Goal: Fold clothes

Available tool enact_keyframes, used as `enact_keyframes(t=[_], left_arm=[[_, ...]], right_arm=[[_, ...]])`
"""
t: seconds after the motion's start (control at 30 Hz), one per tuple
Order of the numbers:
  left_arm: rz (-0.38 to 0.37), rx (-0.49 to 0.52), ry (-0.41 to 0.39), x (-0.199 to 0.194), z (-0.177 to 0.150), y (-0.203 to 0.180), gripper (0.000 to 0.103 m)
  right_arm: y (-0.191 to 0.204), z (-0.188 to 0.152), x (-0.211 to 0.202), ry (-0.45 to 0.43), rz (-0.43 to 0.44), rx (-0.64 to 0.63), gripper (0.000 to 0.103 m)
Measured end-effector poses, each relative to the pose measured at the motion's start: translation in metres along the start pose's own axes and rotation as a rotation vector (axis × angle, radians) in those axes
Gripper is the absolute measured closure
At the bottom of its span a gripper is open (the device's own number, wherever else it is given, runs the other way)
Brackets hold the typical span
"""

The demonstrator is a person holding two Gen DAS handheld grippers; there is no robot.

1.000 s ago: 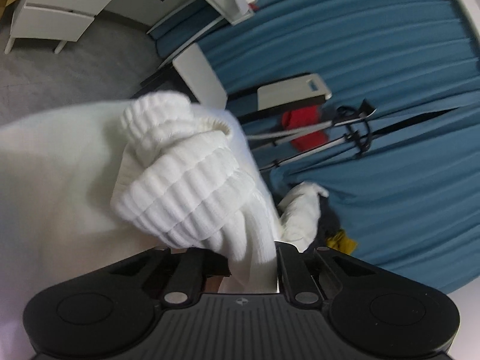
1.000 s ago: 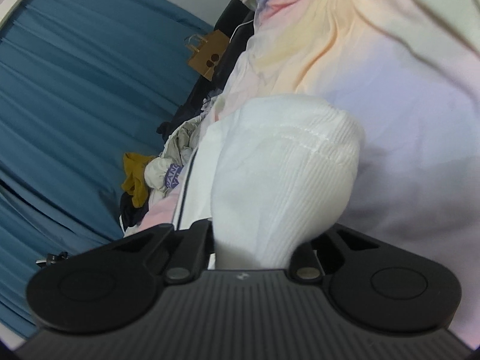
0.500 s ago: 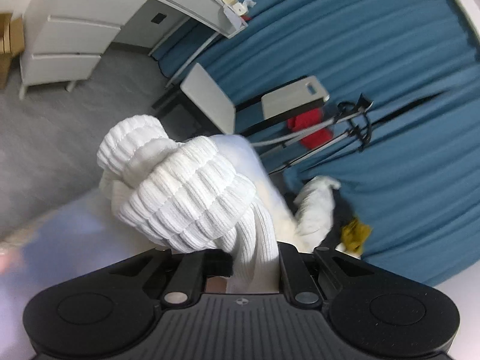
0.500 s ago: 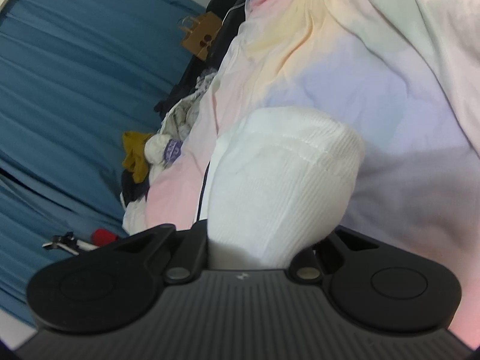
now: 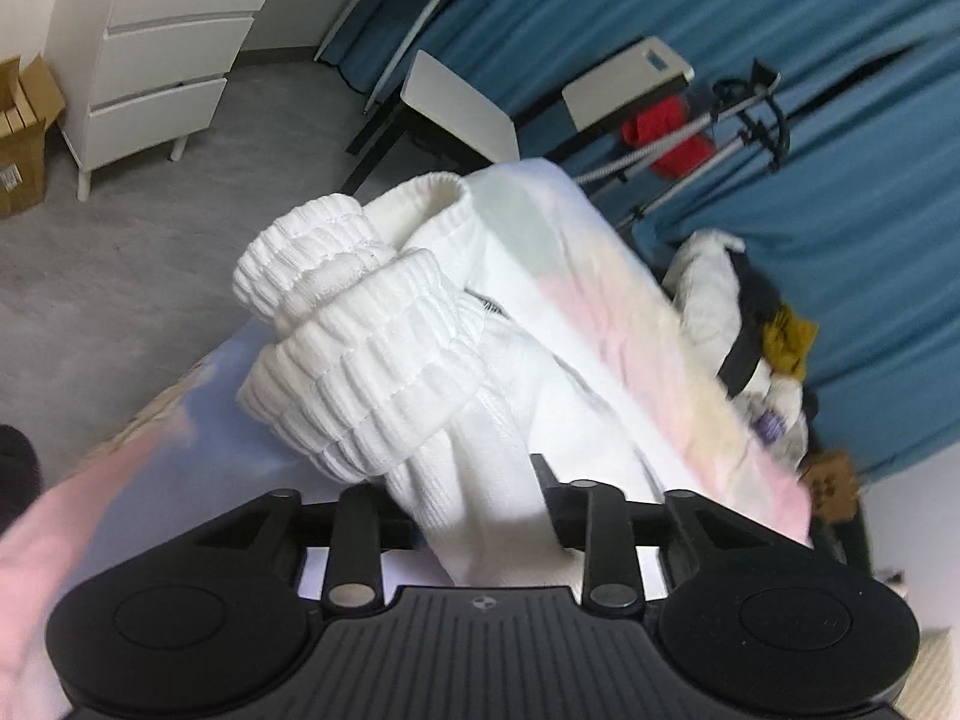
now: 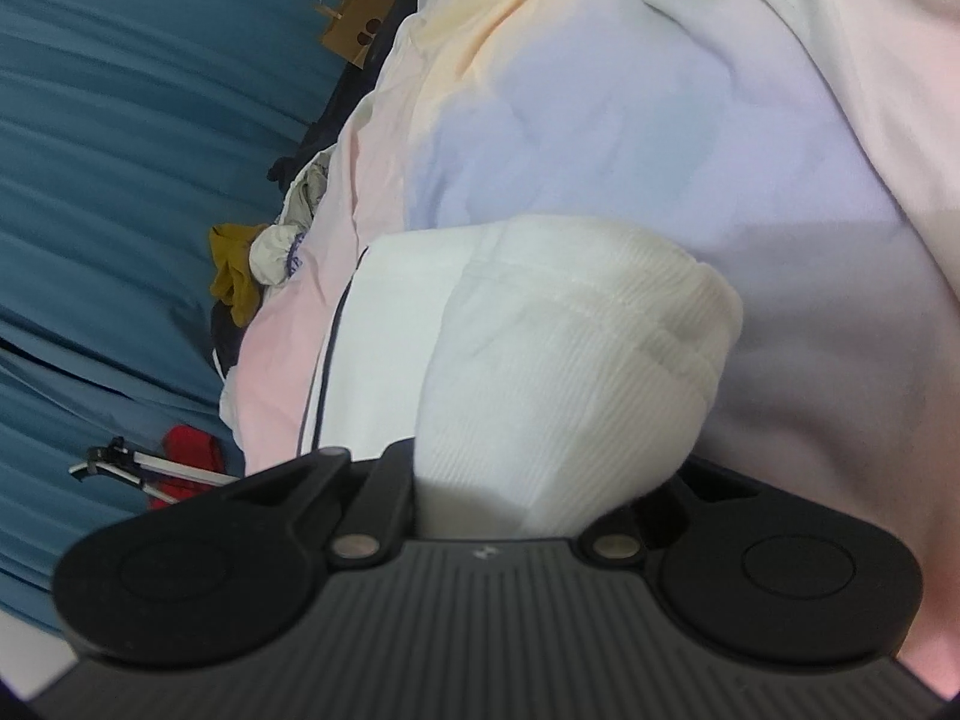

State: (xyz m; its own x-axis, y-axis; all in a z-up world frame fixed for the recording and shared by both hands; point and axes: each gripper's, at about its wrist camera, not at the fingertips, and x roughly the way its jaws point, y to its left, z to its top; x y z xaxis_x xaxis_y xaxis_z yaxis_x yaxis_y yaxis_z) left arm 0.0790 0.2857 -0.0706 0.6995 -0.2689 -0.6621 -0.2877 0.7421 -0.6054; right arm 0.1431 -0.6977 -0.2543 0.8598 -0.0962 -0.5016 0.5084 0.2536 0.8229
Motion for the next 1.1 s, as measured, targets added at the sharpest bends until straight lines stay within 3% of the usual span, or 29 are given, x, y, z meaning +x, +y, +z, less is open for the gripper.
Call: enact_keyframes(t=[0.13, 0.3, 0.47, 0.6, 0.93, 1.1], left_arm=[[0.019, 0.075, -0.006, -0.017, -0.012, -0.006, 0.049], [0.063, 0.154, -0.035, -0.042, -0.019, -0.02, 0.043], [0.069, 0.276, -0.119, -0.065, -0.024, -0.051, 0.034], [0.05, 0.349, -0.204, -0.063, -0.037, -0.092, 0.025], [-0.07, 0.521, -0.133, 0.048, -0.104, -0.209, 0.025], [-0.08, 0.622, -0.121, 0.104, -0.152, -0.249, 0.025]], right_arm=[[0.0, 0.0, -0.003, -0.013, 0.018, -0.017, 0.089], [0.009, 0.0, -0.006, -0.046, 0.055, -0.053, 0.089], [0.034, 0.001, -0.013, -0.104, 0.117, -0.149, 0.089], [0.035, 0.002, -0.011, -0.111, 0.09, -0.169, 0.089], [0.019, 0.004, 0.001, -0.082, 0.042, -0.154, 0.089], [0.018, 0.003, 0.007, -0.078, 0.032, -0.155, 0.089]])
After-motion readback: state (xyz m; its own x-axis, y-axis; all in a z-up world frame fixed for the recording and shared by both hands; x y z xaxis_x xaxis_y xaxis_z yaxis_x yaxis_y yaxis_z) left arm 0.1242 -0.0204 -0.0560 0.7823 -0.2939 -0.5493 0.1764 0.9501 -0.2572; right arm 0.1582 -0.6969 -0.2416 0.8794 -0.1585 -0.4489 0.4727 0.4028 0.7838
